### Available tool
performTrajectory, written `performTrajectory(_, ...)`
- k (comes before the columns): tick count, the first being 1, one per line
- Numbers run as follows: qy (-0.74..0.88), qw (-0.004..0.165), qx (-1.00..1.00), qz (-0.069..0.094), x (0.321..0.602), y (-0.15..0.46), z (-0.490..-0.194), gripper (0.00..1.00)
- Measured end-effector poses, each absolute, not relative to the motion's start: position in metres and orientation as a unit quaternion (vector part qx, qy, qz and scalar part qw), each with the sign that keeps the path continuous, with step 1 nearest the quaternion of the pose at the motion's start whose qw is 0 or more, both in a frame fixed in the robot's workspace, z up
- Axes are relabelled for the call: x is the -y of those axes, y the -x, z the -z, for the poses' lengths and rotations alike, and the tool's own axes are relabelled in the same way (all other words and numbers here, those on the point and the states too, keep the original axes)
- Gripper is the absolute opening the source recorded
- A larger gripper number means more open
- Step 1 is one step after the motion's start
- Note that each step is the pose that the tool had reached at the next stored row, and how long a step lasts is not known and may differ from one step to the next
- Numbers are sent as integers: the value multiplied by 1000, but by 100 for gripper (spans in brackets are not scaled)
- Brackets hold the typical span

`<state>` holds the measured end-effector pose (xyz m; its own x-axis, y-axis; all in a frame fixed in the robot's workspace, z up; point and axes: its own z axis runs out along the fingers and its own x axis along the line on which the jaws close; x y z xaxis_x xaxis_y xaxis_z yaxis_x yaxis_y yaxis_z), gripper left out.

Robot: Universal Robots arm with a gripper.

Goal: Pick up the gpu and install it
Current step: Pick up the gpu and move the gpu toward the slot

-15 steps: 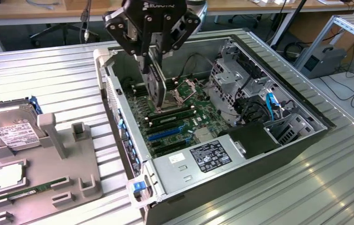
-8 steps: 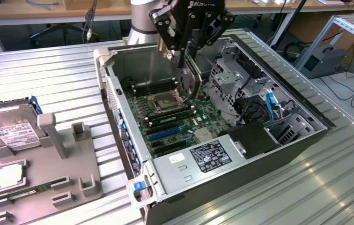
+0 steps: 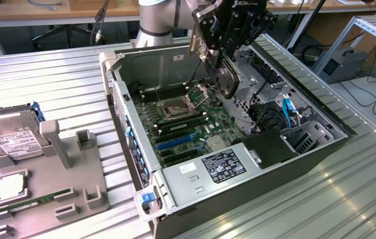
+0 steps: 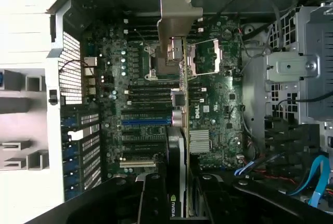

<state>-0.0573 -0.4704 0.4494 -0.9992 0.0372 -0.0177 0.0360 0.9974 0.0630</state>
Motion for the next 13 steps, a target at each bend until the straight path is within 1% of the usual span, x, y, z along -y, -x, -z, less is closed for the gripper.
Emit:
performTrajectory(5, -18, 9, -999, -31, 470, 32, -449, 27)
performTrajectory(13, -18, 9, -999, -31, 468, -29, -449, 27)
